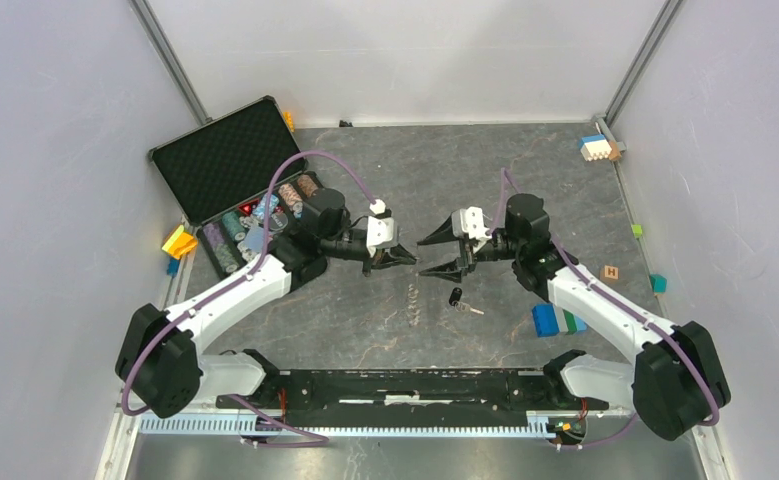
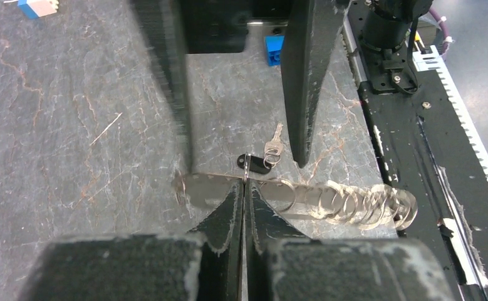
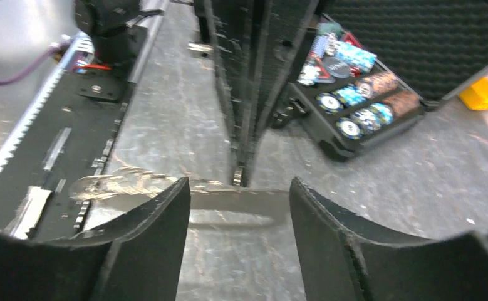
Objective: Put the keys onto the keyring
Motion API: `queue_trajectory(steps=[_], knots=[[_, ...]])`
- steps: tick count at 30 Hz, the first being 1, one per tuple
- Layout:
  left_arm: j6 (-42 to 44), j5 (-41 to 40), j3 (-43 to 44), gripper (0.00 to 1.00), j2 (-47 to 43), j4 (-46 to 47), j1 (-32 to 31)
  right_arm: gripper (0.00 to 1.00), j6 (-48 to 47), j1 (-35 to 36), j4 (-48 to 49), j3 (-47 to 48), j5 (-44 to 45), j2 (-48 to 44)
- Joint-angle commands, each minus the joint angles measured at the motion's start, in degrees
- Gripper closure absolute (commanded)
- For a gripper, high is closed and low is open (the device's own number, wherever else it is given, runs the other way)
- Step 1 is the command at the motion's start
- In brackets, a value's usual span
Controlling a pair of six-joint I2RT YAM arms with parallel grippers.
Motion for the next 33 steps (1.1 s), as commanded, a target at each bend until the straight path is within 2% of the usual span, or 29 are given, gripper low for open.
queue_trajectory(steps=[1,7,14,23,33], knots=[[-0.85,1.43,1.25,0.98,-3.25,-1.15,-0.16,0.31,-8.33,-0.26,-9.12,4.88,4.83,-1.93],[1.62,0.26,2.90,0.98,-4.51,-6.99,-0.15,0.34,-17.03,-0.55,-19.64,8.60,7.23,-3.76],[1.13,-3.45,6.00,0.98,-4.39,-10.97,-0.16,0.51,-16.21,-0.55,-19.68,8.76,3.36,-3.06],[-7.94,0.69,1.13,0.98,-3.36,3.84,-0.09,0.66,-12.01,-0.42,-14.59,6.33,-0.90,-1.81],[-16.05,-0.15,-2.92,0.98,-1.87,15.71,-0.07,0.70,-10.84,-0.46,-12.80,5.14,-2.36,-1.21]])
